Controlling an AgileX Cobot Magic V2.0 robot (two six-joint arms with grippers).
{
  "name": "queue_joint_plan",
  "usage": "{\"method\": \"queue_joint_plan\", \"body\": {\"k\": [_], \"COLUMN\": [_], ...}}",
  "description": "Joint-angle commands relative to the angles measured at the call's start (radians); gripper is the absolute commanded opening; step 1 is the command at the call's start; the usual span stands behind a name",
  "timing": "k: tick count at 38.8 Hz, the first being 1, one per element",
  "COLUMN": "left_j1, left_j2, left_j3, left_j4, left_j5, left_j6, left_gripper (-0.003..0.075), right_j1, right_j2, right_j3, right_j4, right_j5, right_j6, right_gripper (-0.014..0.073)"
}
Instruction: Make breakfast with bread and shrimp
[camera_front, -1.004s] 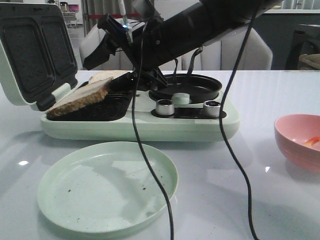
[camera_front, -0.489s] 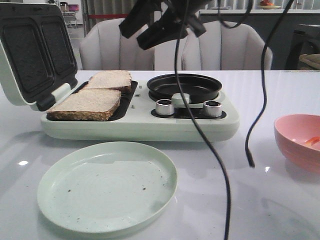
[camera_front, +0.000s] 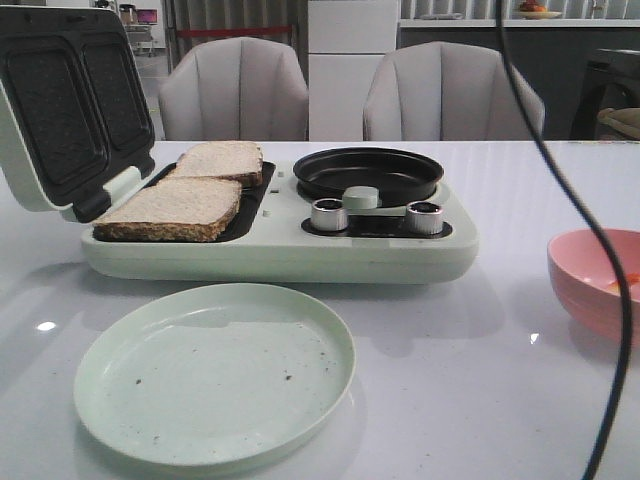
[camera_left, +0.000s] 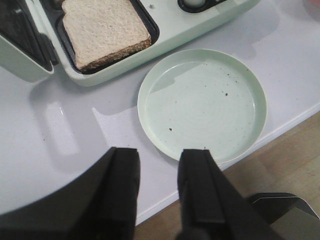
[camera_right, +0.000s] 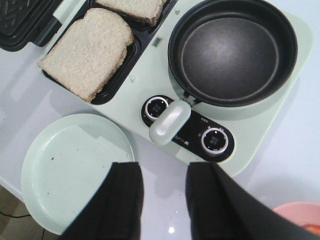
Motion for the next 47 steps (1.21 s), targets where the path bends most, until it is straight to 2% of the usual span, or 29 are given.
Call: {"method": "queue_joint_plan", "body": {"k": [1,13,25,39,47], "left_j1": [-0.008,-0.008,-0.008,-0.003,0.048], "left_j2": [-0.003,-0.003,0.017,0.035,0.130], "left_j3": [-0.027,-0.027,-0.027,-0.033,-0.085], "left_j4": [0.035,0.060,0.060,0.060,0.093], "left_j5": [-0.064,-0.065,-0.067,-0.042,0.106], "left_j6": [-0.001,-0.001,-0.001,-0.003,-0.003], "left_gripper": [0.0275,0.0275,0.0275,0.0275,0.0269], "right_j1": [-0.004,-0.004,-0.004,-0.004,-0.004], "right_j2": [-0.123,-0.440,-0.678,-0.726,-0.726], "right_j3": [0.080,0.472,0.738,0.779,0.779], "right_j4": [-0.008,-0.049,-0.063,-0.080,-0.080], "right_j5": [-0.092,-0.273,-0.338,-0.320,-0.320], "right_j6": [0.009,0.009,0.009,0.009,0.009], "right_gripper": [0.0347,0.0347,0.0347,0.0347,0.0347]}}
